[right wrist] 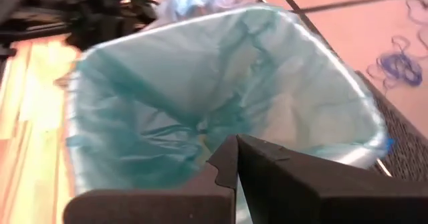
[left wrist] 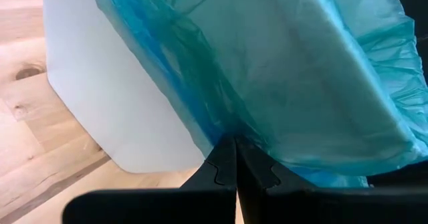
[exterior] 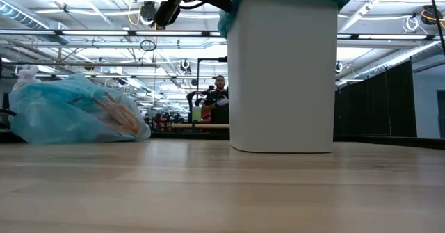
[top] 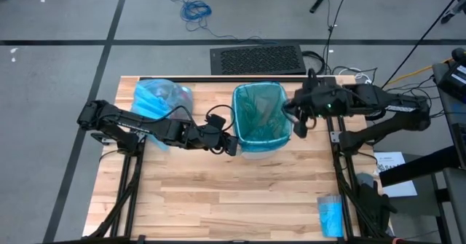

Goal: Place trash/remove bag and relplace
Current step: Insert the new blue trash bag into the white trash bin

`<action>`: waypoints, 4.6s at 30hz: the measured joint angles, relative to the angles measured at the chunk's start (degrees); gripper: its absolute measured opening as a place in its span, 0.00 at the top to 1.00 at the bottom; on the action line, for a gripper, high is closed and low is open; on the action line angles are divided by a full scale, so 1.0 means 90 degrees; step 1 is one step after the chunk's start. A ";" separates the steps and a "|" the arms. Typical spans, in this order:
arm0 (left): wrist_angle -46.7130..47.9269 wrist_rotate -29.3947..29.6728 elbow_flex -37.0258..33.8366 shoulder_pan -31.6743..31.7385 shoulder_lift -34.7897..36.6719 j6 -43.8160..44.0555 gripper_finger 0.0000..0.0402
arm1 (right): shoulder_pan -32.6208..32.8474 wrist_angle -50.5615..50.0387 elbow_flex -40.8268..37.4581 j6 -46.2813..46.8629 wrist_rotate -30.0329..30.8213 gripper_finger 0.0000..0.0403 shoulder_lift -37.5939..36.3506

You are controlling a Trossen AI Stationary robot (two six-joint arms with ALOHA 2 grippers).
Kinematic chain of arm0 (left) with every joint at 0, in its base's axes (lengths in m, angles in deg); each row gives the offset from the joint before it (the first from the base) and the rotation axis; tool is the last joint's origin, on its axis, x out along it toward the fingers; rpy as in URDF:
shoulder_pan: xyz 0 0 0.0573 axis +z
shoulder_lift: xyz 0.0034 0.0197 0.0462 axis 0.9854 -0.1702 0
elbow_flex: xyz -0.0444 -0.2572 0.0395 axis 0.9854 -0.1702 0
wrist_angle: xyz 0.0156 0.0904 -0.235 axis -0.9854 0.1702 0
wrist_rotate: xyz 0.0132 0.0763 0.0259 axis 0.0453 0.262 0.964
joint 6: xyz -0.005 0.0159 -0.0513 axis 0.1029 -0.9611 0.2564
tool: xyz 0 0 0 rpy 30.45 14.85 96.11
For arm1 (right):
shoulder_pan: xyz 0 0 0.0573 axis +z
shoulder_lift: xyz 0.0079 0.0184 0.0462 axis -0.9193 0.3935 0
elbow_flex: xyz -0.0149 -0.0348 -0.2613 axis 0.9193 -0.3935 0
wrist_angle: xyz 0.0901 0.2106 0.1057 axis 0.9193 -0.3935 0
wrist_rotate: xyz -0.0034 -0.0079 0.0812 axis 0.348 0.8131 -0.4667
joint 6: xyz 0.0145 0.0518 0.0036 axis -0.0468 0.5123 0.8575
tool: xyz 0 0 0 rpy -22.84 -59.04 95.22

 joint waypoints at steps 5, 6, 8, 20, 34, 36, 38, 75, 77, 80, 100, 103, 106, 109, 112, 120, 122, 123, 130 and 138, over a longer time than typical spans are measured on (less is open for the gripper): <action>0.0004 0.0000 0.0000 0.0000 0.0002 -0.0037 1.00 | 0.1090 -0.0179 0.0000 0.0281 0.1161 1.00 0.0090; 0.0003 0.0000 0.0000 0.0000 0.0002 -0.0039 1.00 | 0.1260 -0.0228 0.0000 0.0437 0.1475 1.00 0.0100; 0.0009 0.0000 0.0000 0.0000 0.0002 -0.0042 1.00 | 0.1536 -0.0229 -0.0055 0.0795 0.1846 1.00 0.0093; -0.0033 -0.0034 0.0000 0.0001 0.0005 -0.0224 1.00 | 0.3462 0.0758 -0.1372 0.2465 0.3918 1.00 0.0077; -0.0140 -0.0740 0.0000 0.0231 0.0007 -0.1253 1.00 | 0.3970 0.1233 -0.1350 0.1955 0.3944 1.00 0.0511; -0.0143 -0.0847 0.0000 0.0267 0.0007 -0.1363 1.00 | 0.3964 0.0995 -0.1350 0.2081 0.3712 1.00 0.0661; -0.0149 -0.0910 0.0000 0.0306 0.0007 -0.1417 1.00 | 0.3964 0.0806 -0.1350 0.2151 0.3598 1.00 0.0838; -0.0621 -0.1321 0.0007 0.0151 -0.0217 -0.1367 1.00 | 0.4186 0.0376 -0.1351 0.3183 0.3464 1.00 0.1482; -0.0576 -0.1319 0.0007 0.0057 -0.0105 -0.1373 1.00 | 0.4242 0.0368 -0.1294 0.3169 0.3460 1.00 0.1484; -0.0583 -0.1321 0.0007 -0.0069 0.0035 -0.1379 1.00 | 0.4341 0.0370 -0.1092 0.3023 0.3458 1.00 0.1482; -0.1206 -0.0358 0.0467 -0.0571 0.0597 -0.3018 1.00 | 0.2503 -0.1092 0.0625 0.2776 0.3780 1.00 0.0343; -0.1082 -0.0390 0.0607 -0.0571 0.0580 -0.3641 1.00 | 0.1409 -0.1066 0.0627 0.2320 0.2863 0.99 -0.0027; -0.1018 -0.0491 0.0631 -0.0568 0.0529 -0.4262 1.00 | 0.0284 -0.1033 0.0627 0.1653 0.1918 0.93 -0.0171; -0.1039 -0.0491 0.0634 -0.0557 0.0533 -0.4251 1.00 | -0.0764 -0.0898 0.0627 0.1033 0.0972 0.84 -0.0165; -0.1034 -0.0771 0.0634 -0.0551 0.0528 -0.4170 1.00 | -0.1764 -0.0547 0.0627 0.0368 0.0300 0.77 -0.0045; -0.1361 -0.1026 0.0639 -0.0542 0.0202 -0.4149 1.00 | -0.4130 0.0578 0.0627 -0.0292 -0.2565 0.93 0.0653; -0.1741 -0.0998 0.0639 -0.0539 0.0072 -0.4147 1.00 | -0.4572 0.0553 0.0627 -0.0403 -0.2969 0.98 0.0911; -0.1939 -0.0953 0.0639 -0.0542 0.0018 -0.4146 1.00 | -0.4755 0.0510 0.0627 -0.0448 -0.3108 0.98 0.1022; -0.2534 -0.1043 0.0639 -0.0659 -0.0358 -0.3635 1.00 | -0.5808 0.0330 0.0624 -0.0860 -0.4921 1.00 0.1814; -0.3017 -0.0839 0.0637 -0.0845 -0.0887 -0.3140 1.00 | -0.6149 0.0333 0.0624 -0.1237 -0.5902 1.00 0.2362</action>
